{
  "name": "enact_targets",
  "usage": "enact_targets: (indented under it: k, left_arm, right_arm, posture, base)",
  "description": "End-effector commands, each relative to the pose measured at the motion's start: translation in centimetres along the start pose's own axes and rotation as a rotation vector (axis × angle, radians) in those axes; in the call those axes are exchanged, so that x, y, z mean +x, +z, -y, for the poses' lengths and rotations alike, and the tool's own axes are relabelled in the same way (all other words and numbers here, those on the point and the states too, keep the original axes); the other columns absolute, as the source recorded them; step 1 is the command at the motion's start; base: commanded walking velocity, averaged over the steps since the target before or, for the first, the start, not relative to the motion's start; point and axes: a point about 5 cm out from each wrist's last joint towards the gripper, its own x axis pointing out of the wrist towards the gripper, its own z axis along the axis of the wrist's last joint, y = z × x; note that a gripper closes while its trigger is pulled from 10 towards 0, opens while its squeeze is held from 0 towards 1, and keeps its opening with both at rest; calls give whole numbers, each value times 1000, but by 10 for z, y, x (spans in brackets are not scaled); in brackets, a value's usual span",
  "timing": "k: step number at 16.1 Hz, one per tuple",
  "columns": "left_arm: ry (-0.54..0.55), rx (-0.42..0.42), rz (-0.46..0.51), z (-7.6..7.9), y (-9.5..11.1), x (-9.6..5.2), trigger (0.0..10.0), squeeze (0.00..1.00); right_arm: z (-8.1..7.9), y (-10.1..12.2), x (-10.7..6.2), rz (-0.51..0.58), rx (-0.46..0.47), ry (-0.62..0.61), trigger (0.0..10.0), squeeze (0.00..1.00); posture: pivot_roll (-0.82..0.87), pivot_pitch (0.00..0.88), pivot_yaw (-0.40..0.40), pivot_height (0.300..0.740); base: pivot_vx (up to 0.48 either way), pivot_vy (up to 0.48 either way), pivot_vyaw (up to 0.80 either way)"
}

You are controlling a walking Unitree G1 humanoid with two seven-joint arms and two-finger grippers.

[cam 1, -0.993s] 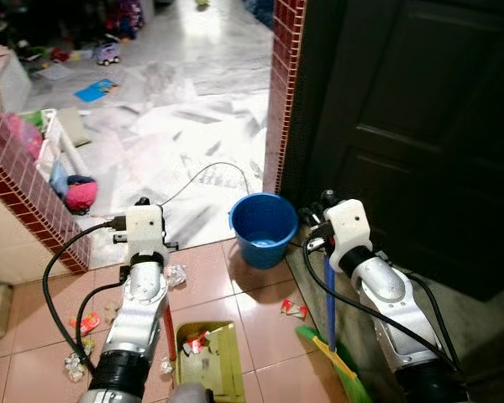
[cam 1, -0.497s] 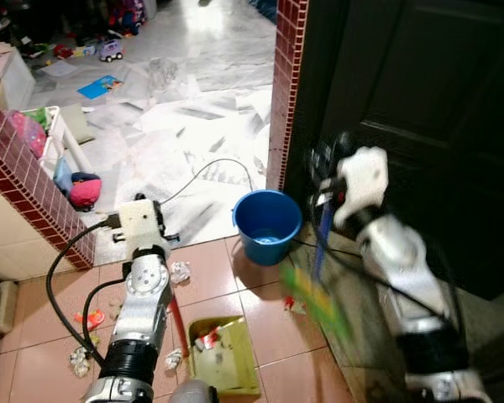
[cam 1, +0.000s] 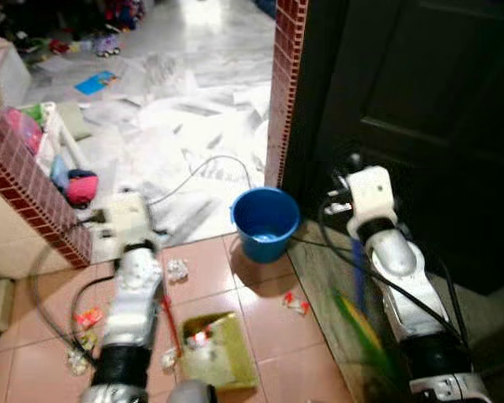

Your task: Sweep floor

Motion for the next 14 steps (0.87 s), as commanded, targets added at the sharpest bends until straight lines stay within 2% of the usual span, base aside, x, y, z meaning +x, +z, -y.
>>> enact_targets:
  k: [1,3,4,7,9,10,11,13,14]
  left_arm:
    - [36,15,67,-11,17,1,10000,0]
    - [36,52,54,-14,6,0,10000,0]
    - [37,47,20,-12,-5,-1,10000,0]
    - [50,53,-23,-5,-14,-4,10000,0]
    - [5,19,-35,10,-15,-4,10000,0]
    - [-7,27,-31,13,-14,-2,10000,0]
    - [-8,33,-35,14,-15,-1,10000,0]
    - [-8,36,-36,14,-15,0,10000,0]
    - [-10,37,-38,14,-15,-1,10000,0]
  right_arm:
    - [1,4,5,13,31,-44,10000,0]
    - [-4,-6,10,-17,89,-58,10000,0]
    - [-8,-7,13,-14,151,-53,10000,0]
    - [-14,1,18,33,183,-39,10000,0]
    - [-22,12,22,84,347,11,10000,0]
    - [-27,16,22,98,427,66,10000,0]
    - [-36,27,21,124,560,185,10000,0]
    - [-43,40,13,167,664,357,10000,0]
    - [-43,41,10,171,662,402,10000,0]
  posture:
    - [-33,0,20,740]
    - [-27,0,16,740]
    - [-27,0,13,740]
    - [-32,0,7,740]
    - [-40,0,4,740]
    - [-43,0,5,740]
    - [-50,0,9,740]
    - [-53,0,10,740]
    - [-53,0,10,740]
  base:
    - [0,0,0]
    - [0,0,0]
    - [0,0,0]
    - [0,0,0]
    - [0,0,0]
    - [0,0,0]
    - [0,0,0]
    - [0,0,0]
    - [0,0,0]
